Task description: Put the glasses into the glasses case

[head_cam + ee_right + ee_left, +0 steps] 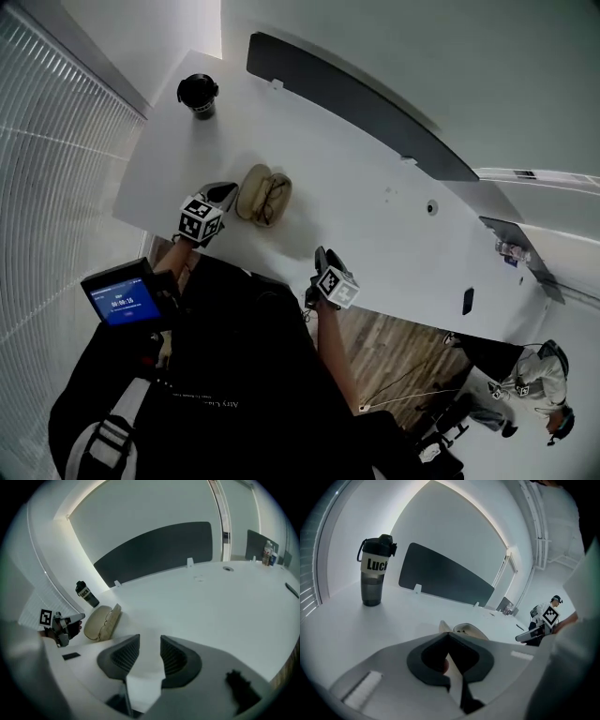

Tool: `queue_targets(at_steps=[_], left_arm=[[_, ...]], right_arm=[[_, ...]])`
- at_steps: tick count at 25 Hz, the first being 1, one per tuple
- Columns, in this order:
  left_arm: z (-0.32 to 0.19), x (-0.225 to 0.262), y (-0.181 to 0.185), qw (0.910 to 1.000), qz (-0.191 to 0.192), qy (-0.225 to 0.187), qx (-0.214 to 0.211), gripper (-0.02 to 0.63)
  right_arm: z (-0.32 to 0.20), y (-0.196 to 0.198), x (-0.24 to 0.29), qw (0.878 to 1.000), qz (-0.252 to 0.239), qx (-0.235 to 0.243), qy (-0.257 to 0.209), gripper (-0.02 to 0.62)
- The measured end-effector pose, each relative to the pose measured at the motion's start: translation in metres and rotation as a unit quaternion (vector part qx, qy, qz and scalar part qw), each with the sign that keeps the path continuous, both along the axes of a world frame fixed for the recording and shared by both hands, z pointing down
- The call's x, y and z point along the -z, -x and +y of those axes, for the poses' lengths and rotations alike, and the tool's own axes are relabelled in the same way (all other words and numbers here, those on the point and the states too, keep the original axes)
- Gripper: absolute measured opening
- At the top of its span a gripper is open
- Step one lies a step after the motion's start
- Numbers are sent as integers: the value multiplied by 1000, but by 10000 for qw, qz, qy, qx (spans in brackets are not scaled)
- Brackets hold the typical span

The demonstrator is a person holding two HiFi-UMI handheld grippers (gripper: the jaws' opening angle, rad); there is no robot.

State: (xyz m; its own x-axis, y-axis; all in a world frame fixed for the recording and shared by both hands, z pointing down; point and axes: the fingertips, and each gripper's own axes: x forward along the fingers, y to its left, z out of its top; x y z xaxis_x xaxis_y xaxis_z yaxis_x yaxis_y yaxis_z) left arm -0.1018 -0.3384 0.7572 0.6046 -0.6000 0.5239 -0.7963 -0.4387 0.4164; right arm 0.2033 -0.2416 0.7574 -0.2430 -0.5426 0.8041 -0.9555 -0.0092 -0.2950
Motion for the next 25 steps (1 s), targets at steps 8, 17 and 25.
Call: queue_targets(at_steps=[8,17,25], left_arm=[[13,50,-36,9977,-179,-573,-308,6],[58,82,-163,9855,-324,-745,-1487,6],[72,69,-175,9786,-381,-671,-1906,6]], right_arm=[[2,-9,10,9969,-572,-11,-541,127],[-30,17,61,9720,-1442,1004,-1561,8],[-50,48,67,9587,-1534,1676,-1711,6]])
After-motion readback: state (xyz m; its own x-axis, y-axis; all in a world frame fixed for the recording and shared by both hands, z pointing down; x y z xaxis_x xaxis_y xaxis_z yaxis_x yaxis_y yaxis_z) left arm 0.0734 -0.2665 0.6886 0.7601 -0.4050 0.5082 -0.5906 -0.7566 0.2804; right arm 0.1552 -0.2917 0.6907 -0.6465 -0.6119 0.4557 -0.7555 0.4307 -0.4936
